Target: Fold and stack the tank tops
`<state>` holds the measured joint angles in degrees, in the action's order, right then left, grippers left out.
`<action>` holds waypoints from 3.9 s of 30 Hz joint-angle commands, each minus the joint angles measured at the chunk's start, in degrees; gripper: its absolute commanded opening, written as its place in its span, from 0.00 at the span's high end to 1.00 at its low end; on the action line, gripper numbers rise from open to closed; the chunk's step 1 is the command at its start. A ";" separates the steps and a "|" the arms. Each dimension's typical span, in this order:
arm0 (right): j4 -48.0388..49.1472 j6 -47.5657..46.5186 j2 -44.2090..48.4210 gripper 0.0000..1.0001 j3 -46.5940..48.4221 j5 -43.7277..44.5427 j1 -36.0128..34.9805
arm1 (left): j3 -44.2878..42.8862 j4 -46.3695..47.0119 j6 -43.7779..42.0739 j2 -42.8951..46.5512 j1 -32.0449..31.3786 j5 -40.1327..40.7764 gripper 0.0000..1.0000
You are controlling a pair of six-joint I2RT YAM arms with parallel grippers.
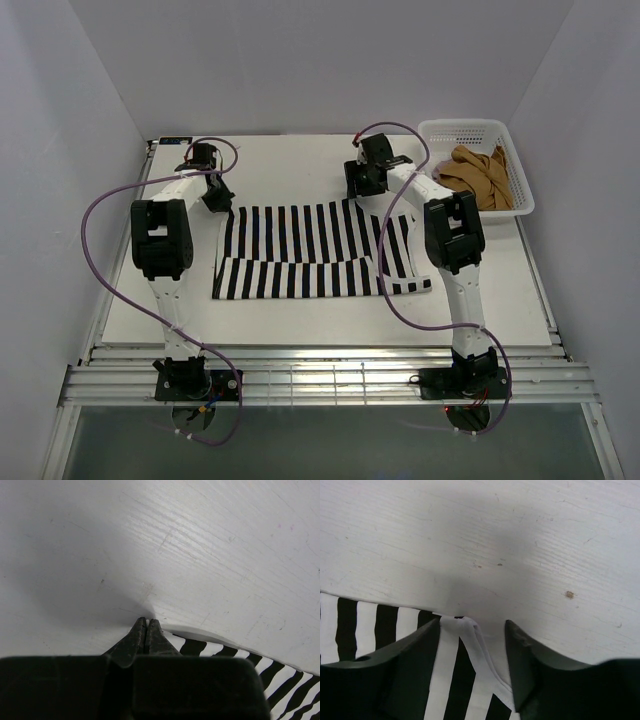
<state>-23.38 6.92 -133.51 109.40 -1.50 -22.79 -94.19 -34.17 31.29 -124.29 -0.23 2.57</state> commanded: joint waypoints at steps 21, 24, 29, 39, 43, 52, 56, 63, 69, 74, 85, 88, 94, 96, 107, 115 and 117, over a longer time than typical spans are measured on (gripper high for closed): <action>13.87 -2.43 10.90 0.92 -13.49 -5.27 -0.07 | 5.59 2.09 0.62 11.43 0.14 1.03 1.00; 16.42 -3.05 14.76 0.92 -18.85 -5.45 -0.24 | 10.41 3.58 0.62 15.65 0.14 1.65 1.00; 21.61 -3.93 21.80 0.92 -27.57 -6.85 -0.33 | 15.96 6.48 -0.35 20.48 0.14 0.69 1.00; 25.31 -5.33 32.16 0.92 -40.14 -7.20 -0.68 | 23.79 12.90 -8.78 28.04 0.14 -5.12 1.00; 26.19 -5.25 34.54 0.92 -43.92 -8.70 -0.68 | 26.95 14.21 -10.71 30.42 0.14 -6.43 1.00; 26.89 -5.77 39.11 0.92 -51.22 -9.57 -0.68 | 33.55 19.49 -17.49 33.50 0.14 -11.10 1.00; 26.80 -5.69 40.52 0.92 -53.15 -10.45 -0.59 | 35.92 21.69 -17.84 35.08 0.14 -11.36 1.00; 27.16 -5.42 42.02 0.92 -56.93 -12.12 -1.03 | 39.70 23.98 -17.58 36.31 0.14 -10.48 1.00; 27.42 -5.25 42.37 0.92 -59.48 -12.04 -2.09 | 40.67 25.03 -16.70 36.49 0.14 -10.92 1.00; 27.59 -4.90 42.11 0.92 -60.54 -11.16 -2.09 | 41.55 24.60 -16.00 36.05 0.14 -10.57 1.00; 27.51 -4.02 41.31 0.91 -62.47 -11.42 -2.44 | 44.09 22.92 -12.57 37.19 0.14 -6.44 0.88; 27.51 -3.58 41.84 0.87 -63.17 -12.29 -2.44 | 44.44 21.61 -11.69 38.41 0.14 -6.70 0.74; 25.76 -4.63 44.82 0.59 -63.97 -15.02 -2.88 | 46.38 19.15 -7.74 44.82 0.14 -0.90 0.31; 24.44 -3.93 48.51 0.40 -64.40 -13.11 -2.97 | 45.86 17.49 -6.42 48.59 0.14 0.58 0.03; 22.85 -0.77 54.62 0.10 -59.94 -3.69 -1.74 | 37.51 18.00 -1.76 42.39 -1.00 -14.96 0.02; 18.10 3.18 40.27 0.10 -49.99 -7.02 3.01 | 31.62 15.90 -1.49 27.45 -6.80 -12.94 0.02; 18.10 3.36 37.72 0.10 -49.90 -7.20 3.80 | 31.35 15.28 -0.97 25.08 -6.89 -11.54 0.02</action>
<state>-3.31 8.58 -93.73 57.52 -7.84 -20.14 -60.69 -16.95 29.56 -98.80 -6.83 -10.72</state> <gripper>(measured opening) 0.900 0.979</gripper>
